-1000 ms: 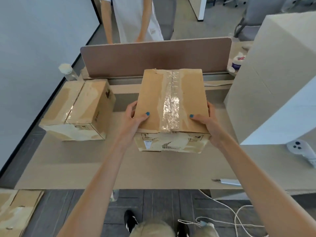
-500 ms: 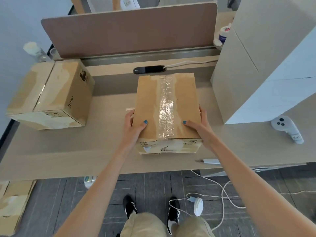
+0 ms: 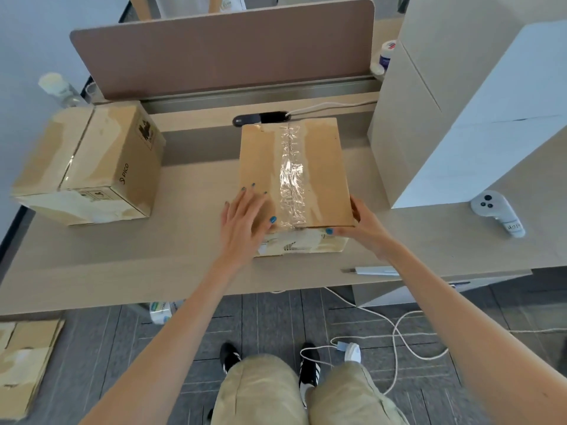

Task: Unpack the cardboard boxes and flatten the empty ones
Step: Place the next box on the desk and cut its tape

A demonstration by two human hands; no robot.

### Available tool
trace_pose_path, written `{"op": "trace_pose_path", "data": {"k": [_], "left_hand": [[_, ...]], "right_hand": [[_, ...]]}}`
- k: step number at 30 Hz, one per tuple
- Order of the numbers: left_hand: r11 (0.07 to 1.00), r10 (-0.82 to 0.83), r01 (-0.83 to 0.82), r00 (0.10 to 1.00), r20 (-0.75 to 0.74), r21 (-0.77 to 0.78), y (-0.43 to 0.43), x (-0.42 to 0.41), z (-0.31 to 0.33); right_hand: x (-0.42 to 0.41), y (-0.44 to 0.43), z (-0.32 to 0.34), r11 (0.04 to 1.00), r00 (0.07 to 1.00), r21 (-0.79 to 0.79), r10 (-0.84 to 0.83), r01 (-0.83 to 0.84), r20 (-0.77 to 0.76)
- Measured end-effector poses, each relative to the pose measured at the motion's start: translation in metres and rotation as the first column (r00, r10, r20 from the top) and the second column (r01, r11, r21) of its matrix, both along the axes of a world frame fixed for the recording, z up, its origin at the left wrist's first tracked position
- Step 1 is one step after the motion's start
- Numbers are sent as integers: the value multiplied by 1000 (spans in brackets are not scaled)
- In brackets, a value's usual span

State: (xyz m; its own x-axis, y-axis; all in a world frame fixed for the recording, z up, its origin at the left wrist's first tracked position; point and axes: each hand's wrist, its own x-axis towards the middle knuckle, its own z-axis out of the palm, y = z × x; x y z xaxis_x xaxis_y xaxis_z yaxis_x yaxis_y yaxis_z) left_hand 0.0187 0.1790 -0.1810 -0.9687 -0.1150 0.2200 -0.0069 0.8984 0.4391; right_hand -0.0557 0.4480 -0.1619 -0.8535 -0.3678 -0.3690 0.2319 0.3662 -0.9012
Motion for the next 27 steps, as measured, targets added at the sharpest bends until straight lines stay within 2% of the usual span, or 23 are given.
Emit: {"op": "trace_pose_path", "data": {"k": [3,6,7,10,12,14,20,23,27], "left_hand": [[981,-161,161,987,8,-109,11,7,-1],[953,-208,205,978,11,-221,20,7,-7],[952,-202,196,979,0,-235,21,6,-9],[949,-199,181,979,-46,-258,21,5,-14],[948,-200,176,978,-66,-267,20,6,-15],[947,-197,167,977,-86,-273,20,7,-17],[943,-195,156,975,-110,-293,19,5,-20],[938,-196,158,976,-96,-310,20,5,-21],[936,-178,149,982,-65,-319,25,0,-19]], "right_hand": [[9,11,-12,997,1000,77,15,-14,-6],[20,23,-30,957,993,281,97,-76,-62],[24,28,-36,910,984,400,157,-110,-85],[38,44,-53,669,944,728,315,-151,-94],[46,47,-64,540,922,831,376,-134,-96],[52,46,-73,482,906,871,404,-92,-128],[59,49,-93,570,849,822,425,19,-314],[60,48,-94,606,840,795,437,-12,-321],[57,30,-76,705,846,707,409,-55,-341]]}}
